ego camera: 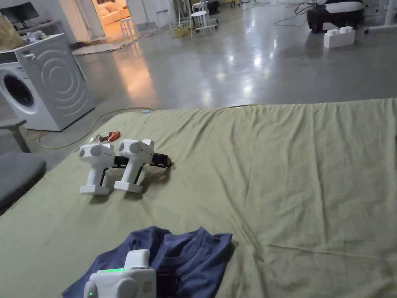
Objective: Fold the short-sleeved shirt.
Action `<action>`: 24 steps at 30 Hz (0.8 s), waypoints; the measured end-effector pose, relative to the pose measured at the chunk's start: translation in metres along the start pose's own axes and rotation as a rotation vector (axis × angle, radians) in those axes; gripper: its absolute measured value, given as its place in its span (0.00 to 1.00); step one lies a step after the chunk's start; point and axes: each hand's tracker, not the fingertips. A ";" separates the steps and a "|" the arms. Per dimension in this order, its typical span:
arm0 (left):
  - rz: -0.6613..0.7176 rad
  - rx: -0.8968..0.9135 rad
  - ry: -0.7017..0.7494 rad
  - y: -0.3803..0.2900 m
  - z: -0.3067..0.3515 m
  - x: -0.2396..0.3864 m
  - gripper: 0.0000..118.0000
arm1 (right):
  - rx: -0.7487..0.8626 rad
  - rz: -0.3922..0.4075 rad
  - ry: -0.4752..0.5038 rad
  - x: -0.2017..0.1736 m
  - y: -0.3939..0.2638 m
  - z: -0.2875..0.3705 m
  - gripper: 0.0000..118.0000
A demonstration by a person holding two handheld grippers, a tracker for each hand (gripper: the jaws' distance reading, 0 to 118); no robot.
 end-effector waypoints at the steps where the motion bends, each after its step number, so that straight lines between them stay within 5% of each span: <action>1: -0.047 0.002 0.011 0.000 0.003 0.006 0.68 | -0.010 0.000 0.003 -0.001 -0.001 -0.003 0.02; 2: -0.079 0.015 0.015 0.000 0.006 0.010 0.49 | -0.019 -0.004 0.009 -0.002 -0.002 -0.005 0.02; 3: -0.099 0.029 0.012 0.000 0.008 0.013 0.09 | -0.025 -0.010 0.017 -0.003 -0.002 -0.007 0.02; 9: 0.034 -0.022 -0.008 0.013 0.007 0.013 0.07 | -0.012 -0.026 0.066 -0.008 -0.002 -0.001 0.02; 13: 0.187 0.159 -0.157 0.053 0.065 0.001 0.07 | 0.004 -0.018 0.085 0.004 -0.005 0.014 0.02; 18: -0.026 0.333 -0.178 0.118 0.146 0.041 0.07 | 0.029 -0.061 0.064 0.021 -0.011 0.032 0.02; 24: -0.230 0.405 -0.301 0.137 0.176 0.169 0.07 | 0.052 -0.108 0.032 0.036 -0.020 0.051 0.02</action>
